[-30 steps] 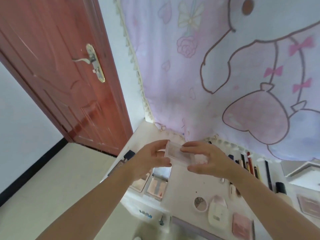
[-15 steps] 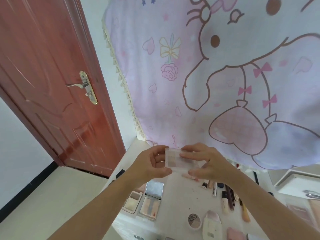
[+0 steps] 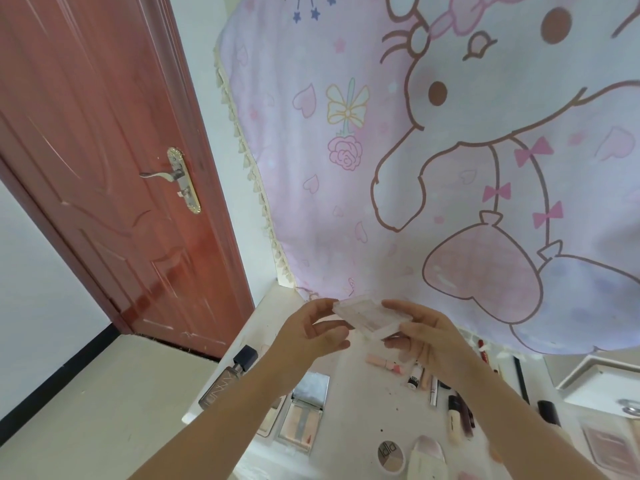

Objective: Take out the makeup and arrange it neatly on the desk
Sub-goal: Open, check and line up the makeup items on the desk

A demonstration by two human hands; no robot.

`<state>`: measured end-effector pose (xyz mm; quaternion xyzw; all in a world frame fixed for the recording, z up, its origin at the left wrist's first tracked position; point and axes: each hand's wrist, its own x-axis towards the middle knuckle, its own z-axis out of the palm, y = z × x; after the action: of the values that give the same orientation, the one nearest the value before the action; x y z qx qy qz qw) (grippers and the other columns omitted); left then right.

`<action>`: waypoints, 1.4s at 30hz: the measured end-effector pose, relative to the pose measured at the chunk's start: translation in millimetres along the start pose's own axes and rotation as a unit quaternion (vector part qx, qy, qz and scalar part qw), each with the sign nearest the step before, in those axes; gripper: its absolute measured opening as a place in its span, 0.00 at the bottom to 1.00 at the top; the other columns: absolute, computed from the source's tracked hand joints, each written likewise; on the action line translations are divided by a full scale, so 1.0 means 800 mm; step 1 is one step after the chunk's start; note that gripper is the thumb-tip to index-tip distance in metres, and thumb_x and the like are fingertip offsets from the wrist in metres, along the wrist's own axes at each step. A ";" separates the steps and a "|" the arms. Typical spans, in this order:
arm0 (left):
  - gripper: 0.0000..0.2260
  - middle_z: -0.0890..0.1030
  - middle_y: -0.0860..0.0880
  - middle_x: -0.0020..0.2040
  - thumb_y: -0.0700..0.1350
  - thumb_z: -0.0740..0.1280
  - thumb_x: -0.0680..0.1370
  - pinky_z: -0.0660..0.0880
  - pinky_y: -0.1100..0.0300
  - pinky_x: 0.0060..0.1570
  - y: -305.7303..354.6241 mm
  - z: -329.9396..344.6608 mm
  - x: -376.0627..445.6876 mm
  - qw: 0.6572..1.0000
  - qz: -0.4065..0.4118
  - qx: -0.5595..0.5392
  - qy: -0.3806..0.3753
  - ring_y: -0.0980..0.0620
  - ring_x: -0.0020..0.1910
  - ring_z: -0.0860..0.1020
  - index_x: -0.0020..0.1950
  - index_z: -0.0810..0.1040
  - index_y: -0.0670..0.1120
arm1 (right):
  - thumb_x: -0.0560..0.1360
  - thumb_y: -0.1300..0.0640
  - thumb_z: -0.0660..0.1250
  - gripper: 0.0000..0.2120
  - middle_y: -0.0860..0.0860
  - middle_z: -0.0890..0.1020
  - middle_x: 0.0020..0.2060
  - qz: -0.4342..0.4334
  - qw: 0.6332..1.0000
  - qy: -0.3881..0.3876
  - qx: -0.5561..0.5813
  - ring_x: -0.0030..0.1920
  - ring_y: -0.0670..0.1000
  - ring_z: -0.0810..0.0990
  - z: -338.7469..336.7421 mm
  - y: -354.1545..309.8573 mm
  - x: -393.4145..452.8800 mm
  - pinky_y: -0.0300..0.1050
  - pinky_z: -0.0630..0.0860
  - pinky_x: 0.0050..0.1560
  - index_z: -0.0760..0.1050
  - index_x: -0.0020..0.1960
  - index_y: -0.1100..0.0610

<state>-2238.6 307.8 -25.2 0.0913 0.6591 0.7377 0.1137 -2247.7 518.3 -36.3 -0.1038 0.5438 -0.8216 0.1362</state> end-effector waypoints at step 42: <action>0.14 0.85 0.54 0.39 0.21 0.64 0.67 0.77 0.67 0.38 -0.038 -0.030 -0.007 0.995 -0.093 0.038 -0.015 0.57 0.40 0.82 0.38 0.72 0.40 | 0.71 0.50 0.67 0.09 0.34 0.82 0.45 0.075 0.932 -0.034 -0.354 0.55 0.54 0.79 0.010 0.014 0.010 0.42 0.74 0.60 0.79 0.43 0.35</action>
<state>-2238.7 286.7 -58.0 0.0452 0.6905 0.6970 0.1880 -2251.8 504.7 -43.6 -0.1319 0.8003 -0.5595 0.1703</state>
